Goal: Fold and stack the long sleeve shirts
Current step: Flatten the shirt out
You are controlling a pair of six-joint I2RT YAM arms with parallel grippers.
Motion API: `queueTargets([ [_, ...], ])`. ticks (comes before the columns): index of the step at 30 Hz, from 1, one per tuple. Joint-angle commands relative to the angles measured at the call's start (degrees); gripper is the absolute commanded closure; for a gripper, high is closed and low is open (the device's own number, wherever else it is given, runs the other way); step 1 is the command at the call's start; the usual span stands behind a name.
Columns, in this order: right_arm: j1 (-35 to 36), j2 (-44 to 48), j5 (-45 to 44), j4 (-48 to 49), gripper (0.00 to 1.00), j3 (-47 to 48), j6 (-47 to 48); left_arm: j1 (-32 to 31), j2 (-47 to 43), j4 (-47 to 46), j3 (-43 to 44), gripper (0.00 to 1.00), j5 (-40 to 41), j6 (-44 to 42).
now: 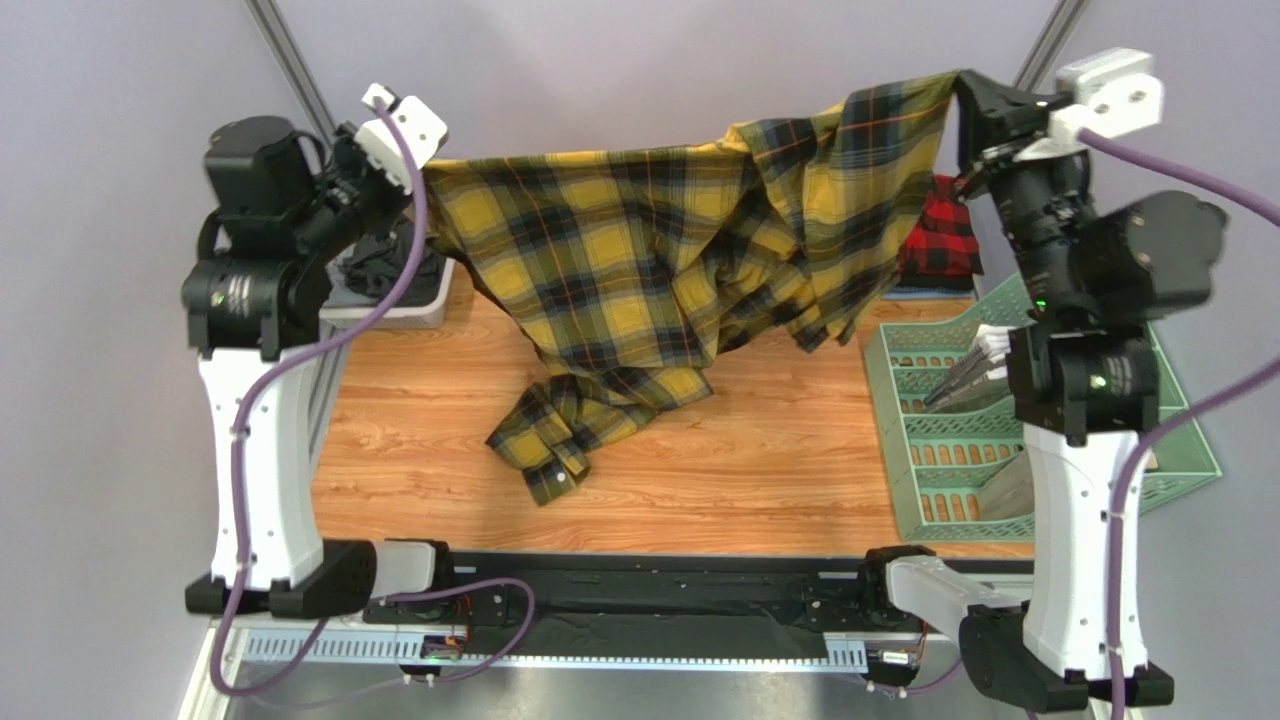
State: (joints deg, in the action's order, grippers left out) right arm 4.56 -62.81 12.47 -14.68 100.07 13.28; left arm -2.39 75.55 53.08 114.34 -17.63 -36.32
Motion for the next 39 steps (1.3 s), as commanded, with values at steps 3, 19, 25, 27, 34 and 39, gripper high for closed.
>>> queueTargets([
  [3,-0.6,3.9,-4.6,1.8,1.00,11.6,-2.9,0.1,-10.0,-7.6,2.3,1.00,-0.6,3.1],
  [19,-0.4,14.1,30.3,-19.1,0.55,-15.7,-16.9,0.1,-25.9,-9.8,-28.0,1.00,-2.0,0.5],
  [25,8.2,9.7,32.3,-25.9,0.34,-36.7,-7.8,0.1,-20.9,-14.5,-42.0,1.00,5.6,1.7],
  [27,13.1,7.9,28.6,-25.9,0.35,-39.1,-4.2,0.3,-16.3,-15.1,-41.0,1.00,9.0,2.6],
  [34,35.7,-5.2,15.1,-18.5,0.36,-41.3,8.3,1.3,-5.9,-12.1,-36.3,1.00,13.9,8.4],
  [39,47.5,-21.5,4.6,-12.3,0.30,-36.1,10.9,2.0,-4.1,-10.4,-36.6,1.00,14.6,10.8],
])
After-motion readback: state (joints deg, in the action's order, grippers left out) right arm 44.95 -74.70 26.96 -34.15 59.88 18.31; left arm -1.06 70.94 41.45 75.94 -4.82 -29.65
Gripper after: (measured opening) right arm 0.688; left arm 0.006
